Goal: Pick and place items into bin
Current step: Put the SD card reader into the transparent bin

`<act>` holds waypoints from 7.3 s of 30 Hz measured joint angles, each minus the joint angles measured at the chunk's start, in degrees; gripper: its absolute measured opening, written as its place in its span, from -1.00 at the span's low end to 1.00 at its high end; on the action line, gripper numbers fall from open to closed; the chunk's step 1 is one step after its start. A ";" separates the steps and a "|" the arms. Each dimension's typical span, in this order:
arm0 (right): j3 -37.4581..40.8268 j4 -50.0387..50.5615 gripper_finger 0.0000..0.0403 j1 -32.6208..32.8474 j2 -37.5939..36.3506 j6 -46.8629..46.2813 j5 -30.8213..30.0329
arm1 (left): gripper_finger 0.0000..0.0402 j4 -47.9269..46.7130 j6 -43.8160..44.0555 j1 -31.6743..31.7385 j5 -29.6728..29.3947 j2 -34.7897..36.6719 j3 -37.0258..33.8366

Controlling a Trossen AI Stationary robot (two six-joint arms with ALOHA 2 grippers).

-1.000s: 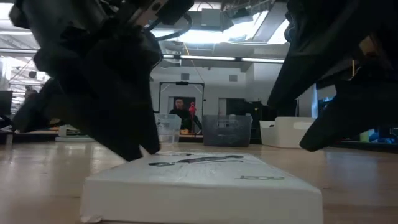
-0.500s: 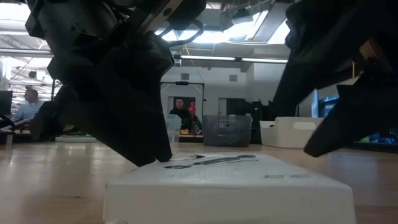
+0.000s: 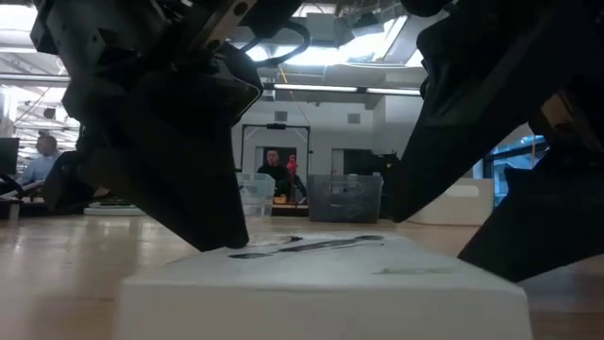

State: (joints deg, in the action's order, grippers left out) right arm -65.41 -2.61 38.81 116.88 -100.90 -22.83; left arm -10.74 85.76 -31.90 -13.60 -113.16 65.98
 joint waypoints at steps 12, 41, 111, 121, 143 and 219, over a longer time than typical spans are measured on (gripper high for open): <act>0.00 -1.53 0.00 -0.25 0.13 0.00 0.29 | -0.92 -1.33 -0.94 -0.99 -0.91 -0.01 -0.06; -0.49 -14.34 -0.22 -2.00 4.23 1.39 7.51 | -0.93 -2.50 -1.09 -1.18 -1.75 -0.04 -0.09; -4.42 38.27 -0.75 -37.13 -34.58 63.03 6.97 | -0.60 -25.04 -57.18 26.61 -5.06 33.82 -2.91; -4.42 29.64 -0.75 -52.71 -35.20 78.72 26.43 | -0.60 -13.53 -64.22 39.16 -5.81 34.10 -2.93; -4.52 9.01 -0.75 -62.46 -38.73 78.90 38.12 | -0.57 16.77 -68.54 61.29 36.16 34.07 -3.04; -4.48 2.51 -0.75 -66.22 -37.79 72.48 41.07 | -0.42 26.99 -51.67 63.93 36.99 33.62 -2.97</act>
State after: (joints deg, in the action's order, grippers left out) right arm -69.89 -0.10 -27.41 79.09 -28.42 18.24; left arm 16.25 34.09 32.04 23.38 -79.55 63.00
